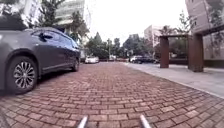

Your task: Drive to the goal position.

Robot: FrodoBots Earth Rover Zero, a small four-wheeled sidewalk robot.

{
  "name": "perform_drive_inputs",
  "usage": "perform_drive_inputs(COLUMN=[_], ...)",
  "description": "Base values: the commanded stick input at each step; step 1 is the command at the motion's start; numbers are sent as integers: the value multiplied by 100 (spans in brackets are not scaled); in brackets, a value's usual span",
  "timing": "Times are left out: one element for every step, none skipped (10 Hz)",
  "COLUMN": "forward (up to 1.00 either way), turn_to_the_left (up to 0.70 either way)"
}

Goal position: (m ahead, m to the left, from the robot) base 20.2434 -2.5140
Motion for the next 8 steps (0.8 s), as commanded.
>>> perform_drive_inputs(forward=[45,45,45,45,45,45,45,45], turn_to_the_left=[0,0,0,0,0,0,0,0])
